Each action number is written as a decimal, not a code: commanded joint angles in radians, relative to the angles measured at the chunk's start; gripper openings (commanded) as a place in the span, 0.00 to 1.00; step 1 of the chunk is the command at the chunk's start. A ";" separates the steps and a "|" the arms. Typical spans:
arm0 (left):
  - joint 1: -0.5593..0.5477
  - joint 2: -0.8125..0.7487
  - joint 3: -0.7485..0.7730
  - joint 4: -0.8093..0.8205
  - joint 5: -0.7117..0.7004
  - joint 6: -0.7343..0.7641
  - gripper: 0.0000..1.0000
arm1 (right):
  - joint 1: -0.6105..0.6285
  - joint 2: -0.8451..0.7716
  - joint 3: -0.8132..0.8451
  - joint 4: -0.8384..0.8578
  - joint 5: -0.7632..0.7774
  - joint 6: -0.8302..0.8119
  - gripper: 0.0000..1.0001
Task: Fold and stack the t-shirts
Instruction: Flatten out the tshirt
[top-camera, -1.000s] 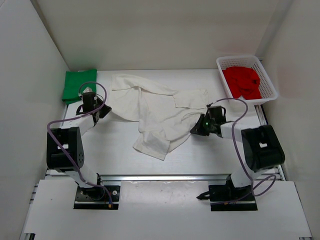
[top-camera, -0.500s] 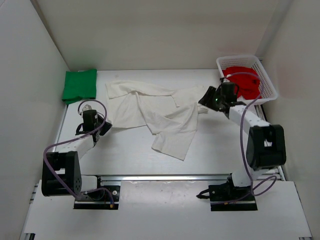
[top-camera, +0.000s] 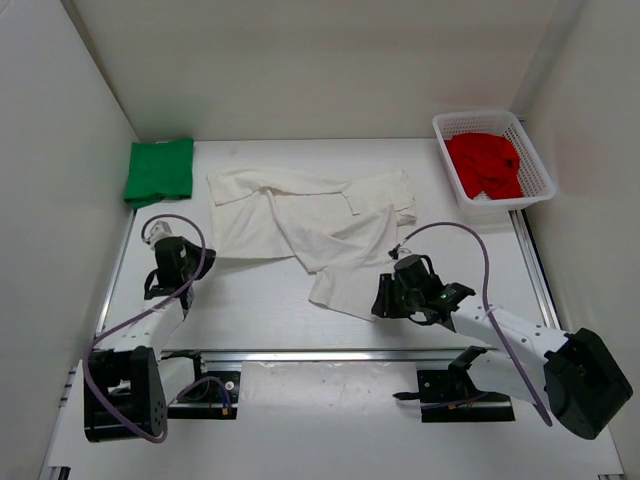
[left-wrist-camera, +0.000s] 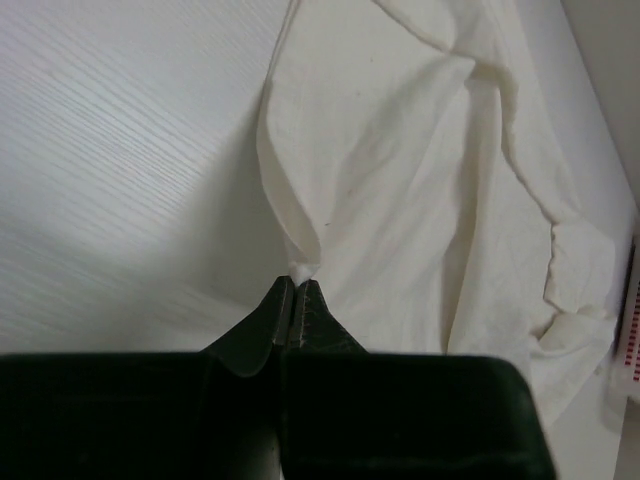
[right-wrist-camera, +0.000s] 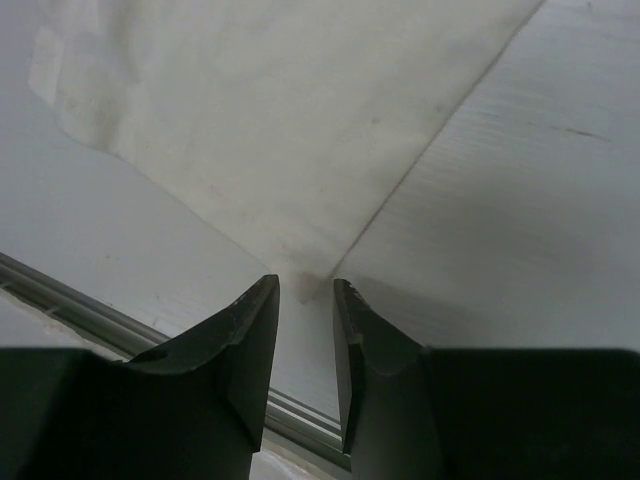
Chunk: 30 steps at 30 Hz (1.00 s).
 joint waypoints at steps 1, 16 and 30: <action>0.082 -0.028 -0.041 0.050 0.072 -0.006 0.00 | 0.007 -0.046 -0.013 -0.037 0.078 0.055 0.27; 0.027 -0.012 -0.042 0.023 0.015 -0.011 0.00 | 0.046 0.069 0.015 -0.034 0.096 0.082 0.44; -0.017 -0.049 -0.046 0.026 0.003 -0.023 0.00 | 0.132 0.251 0.147 -0.241 0.200 0.094 0.34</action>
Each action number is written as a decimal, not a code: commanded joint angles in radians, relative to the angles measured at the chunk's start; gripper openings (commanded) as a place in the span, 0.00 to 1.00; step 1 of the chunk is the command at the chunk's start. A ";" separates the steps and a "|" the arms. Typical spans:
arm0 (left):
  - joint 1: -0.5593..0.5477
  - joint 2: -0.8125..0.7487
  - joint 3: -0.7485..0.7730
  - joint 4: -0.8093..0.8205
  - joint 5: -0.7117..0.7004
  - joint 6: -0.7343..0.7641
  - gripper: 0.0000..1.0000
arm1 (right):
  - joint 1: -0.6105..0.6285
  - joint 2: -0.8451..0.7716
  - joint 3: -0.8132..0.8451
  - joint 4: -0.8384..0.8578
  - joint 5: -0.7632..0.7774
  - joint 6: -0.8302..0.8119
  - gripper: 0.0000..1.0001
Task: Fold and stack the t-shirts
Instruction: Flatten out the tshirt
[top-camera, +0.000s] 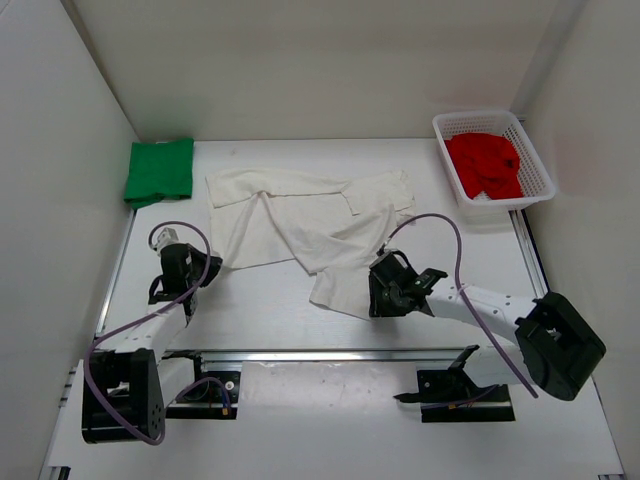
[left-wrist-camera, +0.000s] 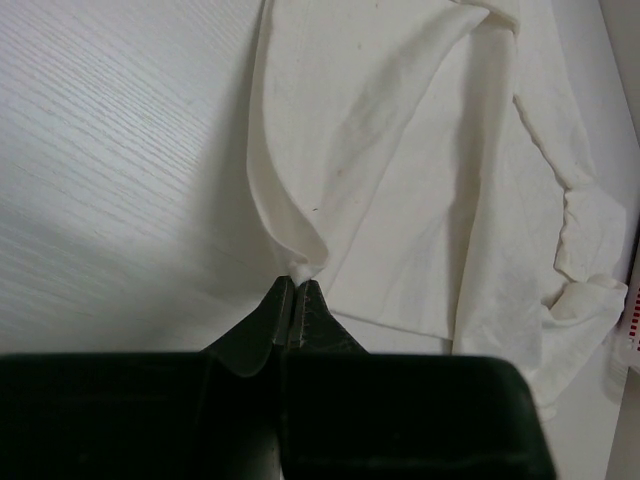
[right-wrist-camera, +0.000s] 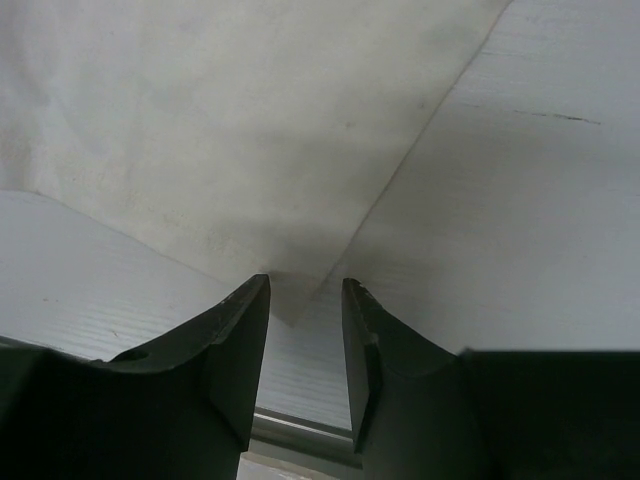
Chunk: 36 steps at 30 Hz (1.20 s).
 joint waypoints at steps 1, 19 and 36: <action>-0.026 -0.026 0.022 -0.006 -0.035 0.005 0.00 | 0.013 0.081 0.025 -0.120 0.022 -0.002 0.34; -0.070 -0.048 0.050 -0.014 -0.018 0.009 0.00 | -0.126 -0.206 0.001 -0.068 -0.063 -0.011 0.00; 0.064 -0.008 0.923 -0.465 0.360 0.163 0.00 | -0.196 -0.164 1.175 -0.445 0.273 -0.405 0.00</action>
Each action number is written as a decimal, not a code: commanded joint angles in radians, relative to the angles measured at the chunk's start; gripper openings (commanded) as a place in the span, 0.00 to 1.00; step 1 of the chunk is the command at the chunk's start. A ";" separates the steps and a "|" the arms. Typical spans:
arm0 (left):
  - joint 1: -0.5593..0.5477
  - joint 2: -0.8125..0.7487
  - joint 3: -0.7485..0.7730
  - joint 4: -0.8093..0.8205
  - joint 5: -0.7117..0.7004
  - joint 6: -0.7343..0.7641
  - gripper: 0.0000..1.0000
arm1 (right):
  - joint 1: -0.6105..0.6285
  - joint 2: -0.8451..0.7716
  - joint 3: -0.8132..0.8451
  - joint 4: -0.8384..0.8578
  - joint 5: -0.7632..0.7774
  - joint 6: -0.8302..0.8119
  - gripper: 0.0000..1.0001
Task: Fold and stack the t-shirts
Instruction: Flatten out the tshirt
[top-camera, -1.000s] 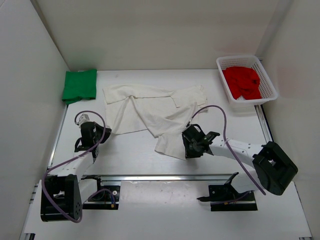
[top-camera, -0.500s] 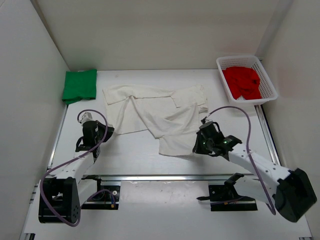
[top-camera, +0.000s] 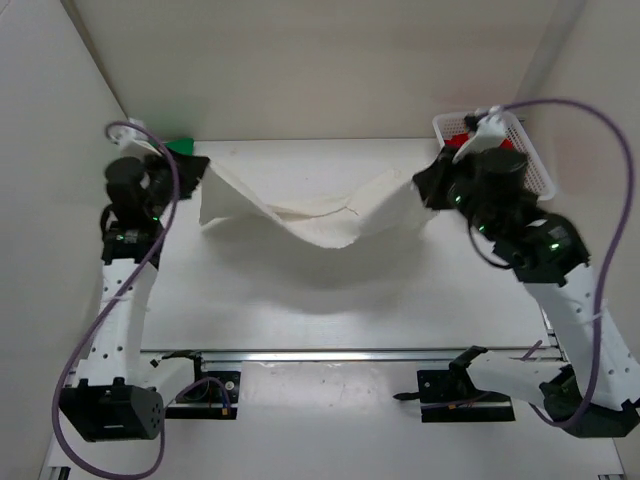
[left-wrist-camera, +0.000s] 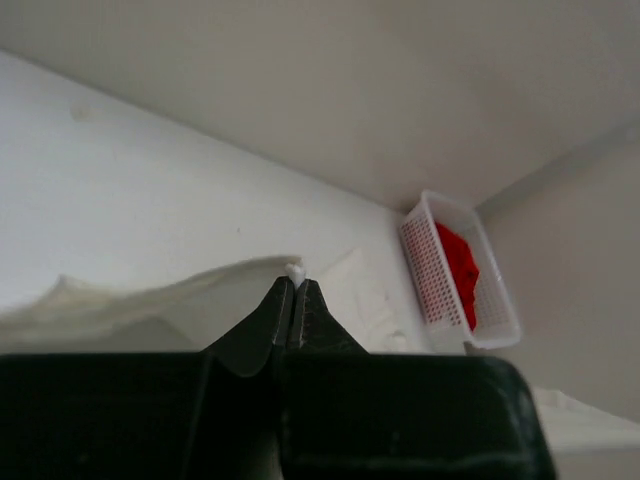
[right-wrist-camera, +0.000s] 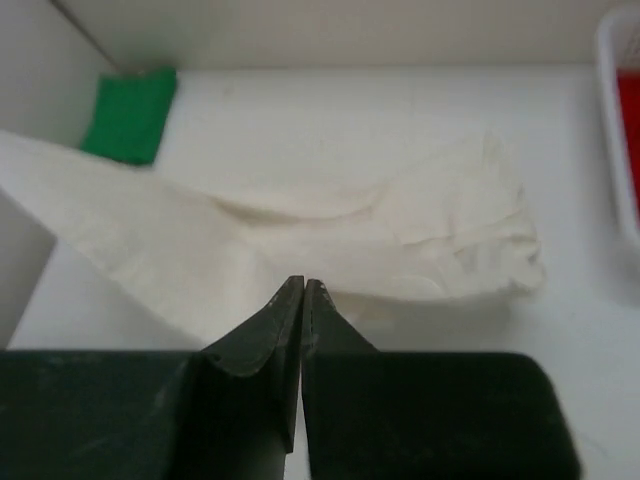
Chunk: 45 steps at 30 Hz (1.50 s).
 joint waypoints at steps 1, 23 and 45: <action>0.134 -0.001 0.198 -0.134 0.177 0.019 0.00 | -0.047 0.106 0.351 -0.068 0.089 -0.146 0.00; 0.050 0.146 0.128 -0.012 -0.104 -0.009 0.00 | -0.497 0.732 0.836 0.188 -0.472 -0.243 0.01; 0.154 0.683 1.012 -0.112 -0.037 -0.058 0.00 | -0.583 0.681 0.884 0.593 -0.472 -0.108 0.00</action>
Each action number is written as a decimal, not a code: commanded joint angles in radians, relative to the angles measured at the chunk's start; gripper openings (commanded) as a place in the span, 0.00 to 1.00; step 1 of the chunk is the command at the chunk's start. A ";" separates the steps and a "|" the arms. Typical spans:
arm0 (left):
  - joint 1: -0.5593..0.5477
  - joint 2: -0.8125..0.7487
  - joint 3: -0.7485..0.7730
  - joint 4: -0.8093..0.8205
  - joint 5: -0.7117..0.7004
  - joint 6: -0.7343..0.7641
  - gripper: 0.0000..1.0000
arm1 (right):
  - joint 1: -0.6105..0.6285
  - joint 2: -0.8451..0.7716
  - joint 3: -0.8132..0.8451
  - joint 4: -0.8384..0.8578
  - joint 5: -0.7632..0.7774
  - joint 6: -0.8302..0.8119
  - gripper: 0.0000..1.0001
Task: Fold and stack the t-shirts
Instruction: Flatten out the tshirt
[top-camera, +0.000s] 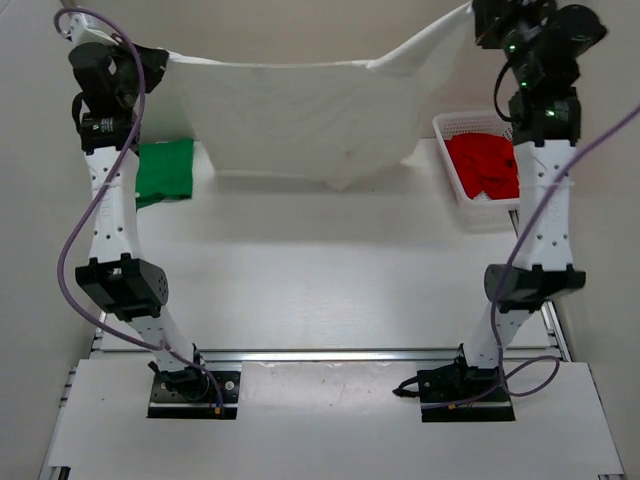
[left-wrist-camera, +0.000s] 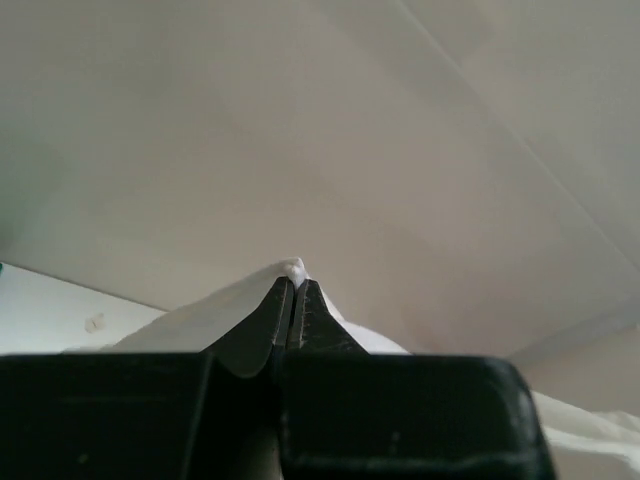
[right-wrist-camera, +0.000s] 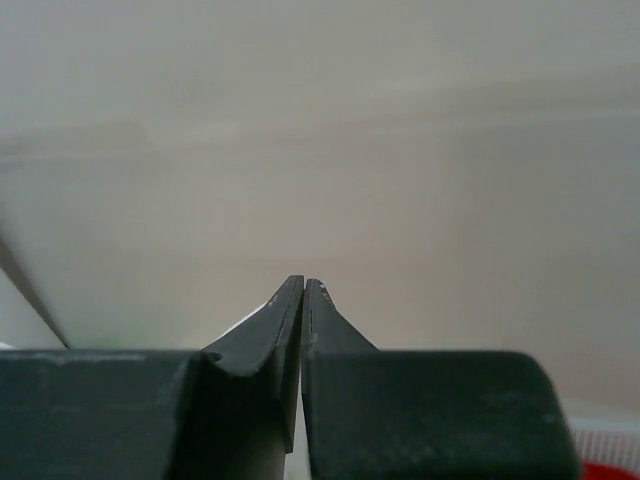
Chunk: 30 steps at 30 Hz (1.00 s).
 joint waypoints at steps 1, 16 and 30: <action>0.025 -0.071 -0.042 0.010 -0.002 0.004 0.00 | -0.015 -0.139 -0.066 0.092 -0.040 0.009 0.00; -0.038 -0.616 -1.067 0.231 -0.250 0.144 0.00 | 0.038 -0.787 -1.391 0.034 0.183 -0.042 0.00; 0.015 -0.827 -0.824 0.009 0.030 0.073 0.00 | 0.488 -0.910 -0.792 -0.355 0.515 -0.113 0.00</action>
